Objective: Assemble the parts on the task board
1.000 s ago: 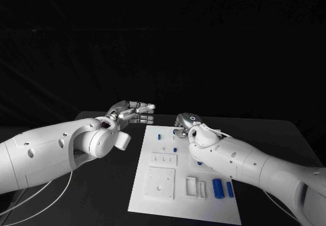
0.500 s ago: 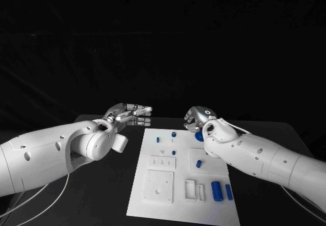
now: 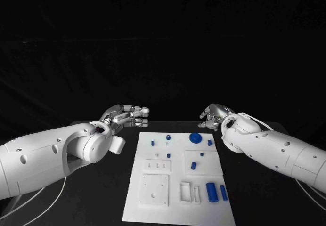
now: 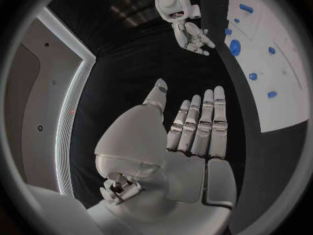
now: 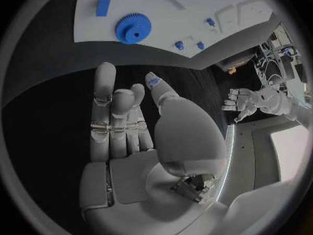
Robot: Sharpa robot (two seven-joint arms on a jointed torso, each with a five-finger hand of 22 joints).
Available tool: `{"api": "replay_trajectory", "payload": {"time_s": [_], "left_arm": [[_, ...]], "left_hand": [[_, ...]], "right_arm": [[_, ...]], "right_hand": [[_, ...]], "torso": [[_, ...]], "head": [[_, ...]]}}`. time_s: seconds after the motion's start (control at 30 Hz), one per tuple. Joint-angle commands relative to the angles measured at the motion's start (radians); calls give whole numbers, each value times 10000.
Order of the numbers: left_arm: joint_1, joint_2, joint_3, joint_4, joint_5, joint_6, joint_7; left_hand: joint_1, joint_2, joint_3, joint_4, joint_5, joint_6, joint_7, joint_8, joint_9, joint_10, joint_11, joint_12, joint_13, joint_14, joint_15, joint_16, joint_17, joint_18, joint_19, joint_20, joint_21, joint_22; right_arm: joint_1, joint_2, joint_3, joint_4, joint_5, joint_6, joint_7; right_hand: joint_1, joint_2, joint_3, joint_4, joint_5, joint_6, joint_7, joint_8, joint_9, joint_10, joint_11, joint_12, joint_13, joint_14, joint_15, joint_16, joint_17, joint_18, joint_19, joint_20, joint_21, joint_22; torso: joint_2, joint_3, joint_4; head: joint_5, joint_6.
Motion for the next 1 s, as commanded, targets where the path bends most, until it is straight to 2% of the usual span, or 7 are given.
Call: {"api": "replay_trajectory", "payload": {"time_s": [0.03,0.1,0.3,0.4,0.7,0.9,1.0], "left_arm": [[28,46,7,-14,4,220,213],[26,70,7,-38,4,236,213],[24,117,7,-90,5,268,197],[21,142,6,-113,5,284,190],[16,166,4,-162,0,303,161],[16,164,4,-167,-10,312,142],[16,169,4,-169,-20,313,134]], "left_hand": [[32,74,-30,-53,-19,-4,-16,-41,4,13,-44,-14,15,35,0,-9,15,-55,28,5,51,-13],[32,74,-30,-53,-19,-4,-16,-41,4,13,-44,-14,15,35,0,-9,15,-55,28,5,51,-13],[19,72,-44,-56,-24,-55,22,-49,2,-3,-12,-14,15,40,-2,-9,15,-55,33,4,52,-12],[19,72,-44,-56,-24,-55,22,-49,2,-3,-12,-14,15,40,-2,-9,15,-55,33,4,52,-12],[20,72,-46,-56,-28,-57,12,-43,3,-8,-23,-12,15,36,1,-9,15,-55,31,5,49,-13],[13,69,-54,-48,-33,-75,15,-40,3,-18,-21,-13,15,35,1,-9,15,-56,32,5,48,-13],[13,69,-54,-48,-33,-75,15,-40,3,-18,-21,-13,15,35,1,-9,15,-56,32,5,48,-13]], "right_arm": [[-2,79,12,-228,306,1259,391],[-16,161,14,-388,299,1488,412],[-73,439,-20,-829,306,1826,406],[-146,572,-40,-1017,315,1927,437],[-346,822,-86,-1256,292,1953,505],[-369,901,-91,-1361,190,1995,481],[-372,943,-100,-1424,168,2062,473]], "right_hand": [[-32,11,81,37,49,-205,-24,-42,-11,483,-78,1006,1367,50,19,177,948,222,166,81,219,409],[-20,13,38,71,44,-347,-44,-37,-9,680,-116,1450,1937,104,8,300,1455,216,141,70,310,637],[8,25,-227,183,20,-631,-68,-45,-15,835,-167,1549,2381,207,12,232,2044,165,57,79,407,1174],[31,14,-436,224,40,-1305,-84,-76,-48,900,-215,1619,2542,240,-21,233,2257,128,50,45,493,1479],[68,72,-570,274,51,-1087,-112,-77,-44,1015,-232,1782,2883,313,-26,249,2777,87,109,31,475,2499],[68,89,-537,264,45,-943,-113,-69,-38,1092,-220,1929,3009,332,-13,300,2888,87,173,42,463,2921],[70,112,-503,252,47,-775,-112,-70,-34,1125,-213,1994,3054,338,-8,325,2918,85,185,47,477,3003]], "torso": [[-22,68,-40],[-32,77,-31],[-25,71,-2],[-20,70,26],[15,127,144],[12,121,115],[16,127,123]], "head": [[-7,15],[4,57],[-56,8],[-78,-25],[-129,-83],[-122,-64],[-114,-71]]}}
